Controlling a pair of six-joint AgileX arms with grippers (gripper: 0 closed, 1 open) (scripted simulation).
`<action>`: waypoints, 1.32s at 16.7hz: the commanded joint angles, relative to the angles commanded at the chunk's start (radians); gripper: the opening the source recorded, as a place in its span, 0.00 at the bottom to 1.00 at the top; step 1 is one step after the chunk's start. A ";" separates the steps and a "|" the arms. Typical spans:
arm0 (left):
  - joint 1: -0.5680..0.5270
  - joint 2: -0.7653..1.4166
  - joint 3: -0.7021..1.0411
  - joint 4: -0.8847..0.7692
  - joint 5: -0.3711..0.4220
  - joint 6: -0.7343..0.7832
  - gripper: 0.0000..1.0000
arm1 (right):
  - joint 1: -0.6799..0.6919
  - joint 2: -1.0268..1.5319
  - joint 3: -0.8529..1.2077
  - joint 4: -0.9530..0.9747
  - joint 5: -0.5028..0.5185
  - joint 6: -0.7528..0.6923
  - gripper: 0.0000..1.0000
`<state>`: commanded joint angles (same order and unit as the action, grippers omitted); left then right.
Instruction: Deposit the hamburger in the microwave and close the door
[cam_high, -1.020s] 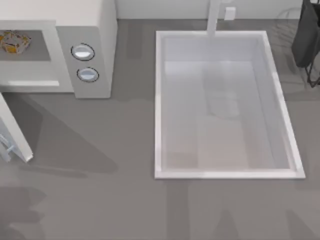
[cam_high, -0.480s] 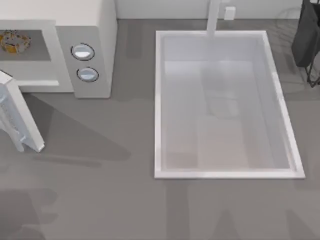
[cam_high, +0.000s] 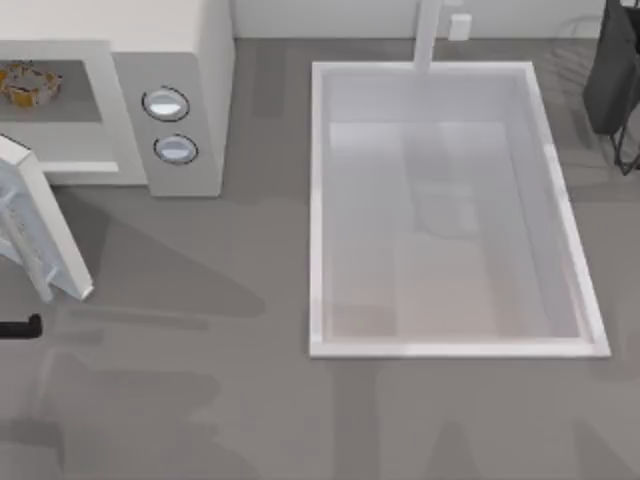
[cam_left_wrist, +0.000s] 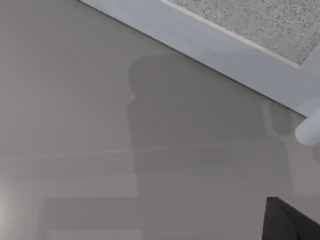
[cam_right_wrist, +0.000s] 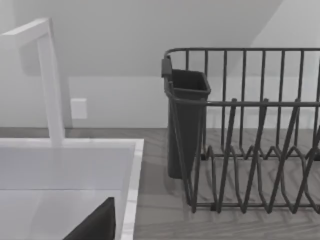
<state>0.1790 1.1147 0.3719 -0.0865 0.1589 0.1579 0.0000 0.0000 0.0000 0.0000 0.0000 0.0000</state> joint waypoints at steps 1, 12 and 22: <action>-0.042 -0.020 -0.011 0.003 -0.031 -0.036 0.00 | 0.000 0.000 0.000 0.000 0.000 0.000 1.00; -0.107 0.019 0.025 0.042 -0.085 -0.098 0.00 | 0.000 0.000 0.000 0.000 0.000 0.000 1.00; -0.142 0.451 0.273 0.215 -0.105 -0.116 0.00 | 0.000 0.000 0.000 0.000 0.000 0.000 1.00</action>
<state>0.0373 1.5656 0.6451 0.1286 0.0540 0.0416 0.0000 0.0000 0.0000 0.0000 0.0000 0.0000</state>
